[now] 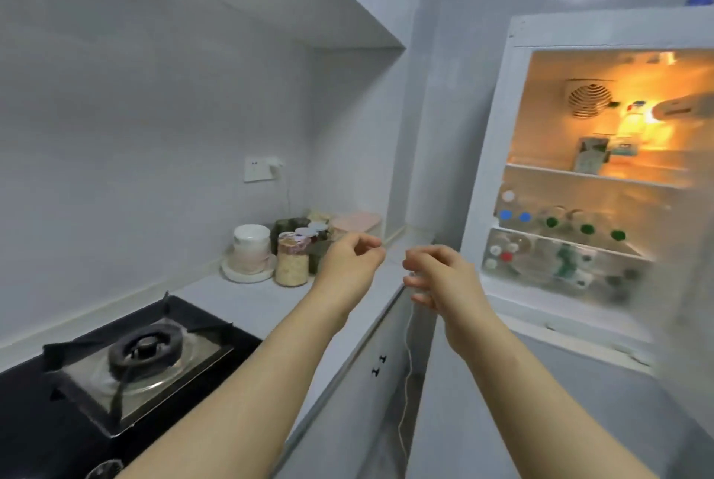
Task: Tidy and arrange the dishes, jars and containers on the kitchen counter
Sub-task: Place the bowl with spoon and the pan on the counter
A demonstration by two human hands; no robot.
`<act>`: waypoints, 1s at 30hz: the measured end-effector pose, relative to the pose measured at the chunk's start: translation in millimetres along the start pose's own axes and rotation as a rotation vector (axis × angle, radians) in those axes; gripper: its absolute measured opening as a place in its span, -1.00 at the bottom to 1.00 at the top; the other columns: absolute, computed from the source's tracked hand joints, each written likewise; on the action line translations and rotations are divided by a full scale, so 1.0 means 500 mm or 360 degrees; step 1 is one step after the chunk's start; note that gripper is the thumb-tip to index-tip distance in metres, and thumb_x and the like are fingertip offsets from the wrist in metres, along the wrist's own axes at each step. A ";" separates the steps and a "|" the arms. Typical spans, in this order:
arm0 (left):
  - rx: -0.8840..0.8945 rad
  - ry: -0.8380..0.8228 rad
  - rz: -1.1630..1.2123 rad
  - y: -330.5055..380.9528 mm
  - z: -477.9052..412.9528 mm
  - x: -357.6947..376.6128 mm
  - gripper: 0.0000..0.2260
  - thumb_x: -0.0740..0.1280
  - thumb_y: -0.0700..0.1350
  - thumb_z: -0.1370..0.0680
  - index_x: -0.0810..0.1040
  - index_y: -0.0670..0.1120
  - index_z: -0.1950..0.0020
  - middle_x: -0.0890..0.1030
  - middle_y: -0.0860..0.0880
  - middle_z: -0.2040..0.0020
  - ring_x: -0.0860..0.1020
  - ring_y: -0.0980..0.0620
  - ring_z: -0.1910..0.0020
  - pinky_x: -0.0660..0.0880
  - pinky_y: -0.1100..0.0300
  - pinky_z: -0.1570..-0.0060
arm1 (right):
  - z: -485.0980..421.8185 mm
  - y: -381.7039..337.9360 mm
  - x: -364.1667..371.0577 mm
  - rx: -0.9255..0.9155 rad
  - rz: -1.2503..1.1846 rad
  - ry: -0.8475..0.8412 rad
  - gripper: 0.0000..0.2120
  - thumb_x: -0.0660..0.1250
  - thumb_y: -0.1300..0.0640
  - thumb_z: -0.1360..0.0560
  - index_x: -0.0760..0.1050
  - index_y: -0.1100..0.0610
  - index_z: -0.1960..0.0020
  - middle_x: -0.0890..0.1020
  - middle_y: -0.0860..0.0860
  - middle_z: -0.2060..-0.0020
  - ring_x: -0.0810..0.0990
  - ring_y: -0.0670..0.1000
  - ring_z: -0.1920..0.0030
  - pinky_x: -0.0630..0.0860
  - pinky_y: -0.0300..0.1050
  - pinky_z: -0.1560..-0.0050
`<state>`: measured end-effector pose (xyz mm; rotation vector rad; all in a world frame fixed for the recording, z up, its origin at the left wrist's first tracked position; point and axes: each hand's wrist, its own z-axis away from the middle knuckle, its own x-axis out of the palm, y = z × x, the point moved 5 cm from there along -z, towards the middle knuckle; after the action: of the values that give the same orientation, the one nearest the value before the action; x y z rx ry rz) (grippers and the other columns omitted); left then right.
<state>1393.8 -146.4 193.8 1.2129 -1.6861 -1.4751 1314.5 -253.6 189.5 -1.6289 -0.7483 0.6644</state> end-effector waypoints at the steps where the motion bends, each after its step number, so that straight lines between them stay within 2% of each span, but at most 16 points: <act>1: 0.0038 -0.0094 0.0018 0.007 -0.034 0.061 -0.94 0.26 -0.14 -0.57 0.49 -0.02 -0.02 0.55 0.02 0.01 0.50 0.03 0.00 0.44 0.13 -0.03 | -0.031 0.001 -0.052 -0.0035 0.0020 0.0099 -0.90 0.27 0.19 -0.52 0.51 0.08 0.15 0.59 0.03 0.12 0.54 -0.04 0.22 0.45 -0.20 0.21; 5: 0.0121 -0.0310 0.0051 0.024 -0.122 0.198 -0.95 0.25 -0.13 -0.57 0.49 0.00 0.00 0.54 0.03 0.00 0.51 0.02 -0.03 0.47 0.09 -0.10 | -0.104 0.002 -0.172 -0.0043 0.0068 0.0347 -0.91 0.26 0.20 -0.53 0.51 0.10 0.13 0.58 0.03 0.14 0.52 -0.03 0.21 0.45 -0.17 0.19; 7: 0.0160 -0.0434 0.0068 0.034 -0.170 0.277 -0.91 0.26 -0.12 -0.56 0.49 0.05 0.10 0.58 0.01 -0.01 0.53 0.01 -0.02 0.47 0.08 -0.08 | -0.140 -0.005 -0.234 -0.0051 0.0082 0.0483 -0.90 0.25 0.20 -0.54 0.50 0.09 0.14 0.58 0.03 0.13 0.52 -0.03 0.21 0.46 -0.18 0.19; 10: 0.0222 -0.0664 0.0142 0.061 -0.224 0.398 -0.86 0.27 -0.13 -0.56 0.48 0.08 0.17 0.58 0.06 0.10 0.55 0.03 0.04 0.47 0.11 -0.01 | -0.194 -0.018 -0.330 -0.0094 0.0132 0.0709 -0.89 0.24 0.22 -0.54 0.49 0.09 0.14 0.57 0.01 0.16 0.51 -0.04 0.22 0.46 -0.19 0.21; 14: 0.0264 -0.0880 0.0157 0.078 -0.264 0.528 -0.92 0.24 -0.13 -0.58 0.50 0.03 0.04 0.57 0.04 0.01 0.53 0.02 -0.05 0.46 0.14 -0.02 | -0.222 -0.017 -0.434 -0.0115 0.0168 0.0918 -0.91 0.25 0.23 -0.53 0.50 0.11 0.12 0.56 0.02 0.18 0.50 -0.05 0.26 0.45 -0.18 0.22; 16: 0.0287 -0.1017 0.0190 0.095 -0.272 0.612 -0.92 0.23 -0.15 -0.58 0.49 0.00 0.02 0.55 0.05 0.03 0.52 0.02 -0.02 0.45 0.15 0.00 | -0.219 -0.014 -0.501 -0.0114 0.0173 0.1062 -0.89 0.24 0.26 -0.53 0.49 0.13 0.15 0.53 0.04 0.23 0.47 -0.04 0.30 0.40 -0.18 0.24; 19: 0.0328 -0.1181 0.0217 0.131 -0.265 0.734 -0.92 0.24 -0.18 -0.56 0.49 -0.02 0.07 0.53 0.01 0.09 0.49 0.02 0.11 0.41 0.18 0.14 | -0.208 -0.015 -0.608 -0.0094 0.0277 0.1277 -0.85 0.22 0.30 -0.52 0.48 0.13 0.18 0.50 0.01 0.31 0.43 -0.04 0.32 0.36 -0.20 0.29; 21: 0.0394 -0.1216 0.0222 0.158 -0.258 0.789 -0.93 0.25 -0.18 -0.55 0.50 -0.05 0.02 0.53 -0.02 0.08 0.48 0.01 0.08 0.39 0.19 0.10 | -0.202 -0.029 -0.658 -0.0123 0.0351 0.1334 -0.85 0.23 0.30 -0.51 0.48 0.12 0.19 0.49 0.00 0.33 0.42 -0.05 0.34 0.34 -0.21 0.30; 25: 0.0516 -0.1322 0.0231 0.223 -0.238 0.901 -0.93 0.26 -0.15 -0.56 0.49 -0.02 -0.01 0.54 0.00 0.03 0.50 0.00 -0.01 0.42 0.16 0.04 | -0.186 -0.102 -0.754 -0.0266 0.0651 0.1490 -0.84 0.27 0.26 -0.51 0.47 0.07 0.21 0.52 -0.03 0.29 0.48 -0.05 0.24 0.40 -0.20 0.18; 28: 0.0628 -0.1356 0.0217 0.276 -0.238 0.962 -0.94 0.27 -0.14 -0.55 0.49 0.01 0.02 0.55 0.01 0.05 0.52 0.00 -0.01 0.45 0.13 0.00 | -0.184 -0.162 -0.821 -0.0328 0.0987 0.1595 -0.94 0.27 0.22 -0.50 0.49 0.08 0.10 0.53 -0.08 0.24 0.50 -0.04 0.13 0.41 -0.18 0.07; 30: 0.0710 -0.1354 0.0282 0.327 -0.245 1.019 -0.92 0.26 -0.16 -0.55 0.48 0.03 0.07 0.54 0.03 0.09 0.52 0.00 0.00 0.46 0.11 -0.03 | -0.187 -0.206 -0.885 -0.0404 0.1211 0.1663 -0.92 0.25 0.20 -0.51 0.49 0.06 0.06 0.54 -0.09 0.20 0.49 -0.06 0.11 0.35 -0.24 0.12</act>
<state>1249.0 -662.9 310.0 0.5992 -2.7140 -1.6702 1093.0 -640.0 318.5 -2.1699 0.5984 0.1321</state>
